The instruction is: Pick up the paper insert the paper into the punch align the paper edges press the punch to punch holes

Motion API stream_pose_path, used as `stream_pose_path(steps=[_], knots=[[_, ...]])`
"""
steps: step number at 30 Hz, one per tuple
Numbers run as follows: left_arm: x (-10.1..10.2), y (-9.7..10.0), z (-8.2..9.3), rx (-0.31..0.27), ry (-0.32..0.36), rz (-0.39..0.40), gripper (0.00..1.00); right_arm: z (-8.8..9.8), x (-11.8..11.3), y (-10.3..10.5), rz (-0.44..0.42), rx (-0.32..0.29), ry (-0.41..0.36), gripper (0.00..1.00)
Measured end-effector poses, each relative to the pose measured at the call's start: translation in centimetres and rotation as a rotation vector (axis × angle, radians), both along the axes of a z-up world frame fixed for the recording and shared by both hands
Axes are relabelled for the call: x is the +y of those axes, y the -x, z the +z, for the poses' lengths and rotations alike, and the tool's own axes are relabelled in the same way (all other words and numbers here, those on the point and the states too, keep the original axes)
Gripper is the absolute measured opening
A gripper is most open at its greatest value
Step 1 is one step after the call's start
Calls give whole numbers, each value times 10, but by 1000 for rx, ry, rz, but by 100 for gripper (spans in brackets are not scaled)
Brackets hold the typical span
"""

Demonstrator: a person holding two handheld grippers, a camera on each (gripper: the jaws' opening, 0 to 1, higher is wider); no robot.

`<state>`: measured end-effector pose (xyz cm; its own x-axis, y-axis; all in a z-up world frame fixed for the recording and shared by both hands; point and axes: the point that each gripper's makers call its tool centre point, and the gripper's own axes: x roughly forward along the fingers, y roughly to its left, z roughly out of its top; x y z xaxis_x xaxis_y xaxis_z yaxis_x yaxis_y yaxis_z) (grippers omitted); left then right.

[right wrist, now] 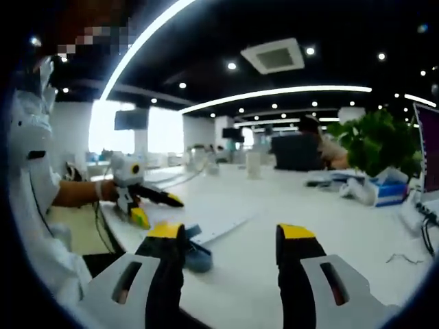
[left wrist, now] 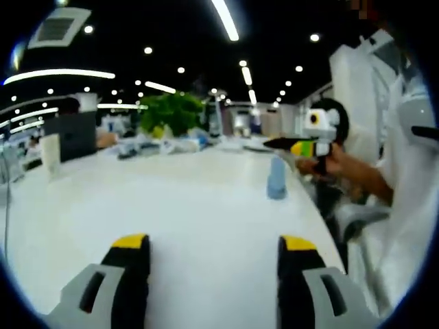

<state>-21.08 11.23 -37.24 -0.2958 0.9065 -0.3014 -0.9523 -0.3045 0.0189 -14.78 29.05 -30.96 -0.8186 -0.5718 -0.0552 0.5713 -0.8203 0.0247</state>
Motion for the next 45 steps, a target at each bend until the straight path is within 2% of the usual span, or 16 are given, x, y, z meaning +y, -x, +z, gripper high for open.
stream_pose_path(steps=[2,6,10,13,15,18,19,21,23,26,35,37,39,45], knots=[[0,-1,1,-4,-2,-1,75,-6,0,1,28,-14,-20,55],[-2,-2,1,-10,-2,7,77,-23,1,7,62,-40,-157,56],[-2,-4,2,-10,-3,10,77,-28,-7,5,142,-56,-179,56],[-1,-5,2,-10,-3,11,77,-28,-12,3,217,-42,-203,55],[-1,-3,2,-10,-2,17,77,-30,-12,5,251,8,-269,53],[-1,-3,2,-11,-2,21,77,-32,-17,2,322,-13,-242,53],[-1,-2,2,-11,-2,21,77,-31,-17,2,340,2,-248,53],[0,-2,2,-11,-2,22,77,-36,-19,-2,387,-35,-246,53],[0,-3,2,-11,-3,22,77,-40,-20,-1,421,-36,-277,52],[1,-3,2,-11,-3,25,77,-45,-21,2,454,-53,-280,50],[3,-5,3,-14,-3,26,75,-52,-47,2,600,-86,-300,45],[3,-5,3,-14,-3,24,75,-53,-51,3,626,-84,-306,40],[3,-4,3,-14,-4,23,75,-54,-54,1,656,-77,-314,29],[2,-2,3,-13,-5,27,74,-52,-53,-1,677,-91,-290,25]])
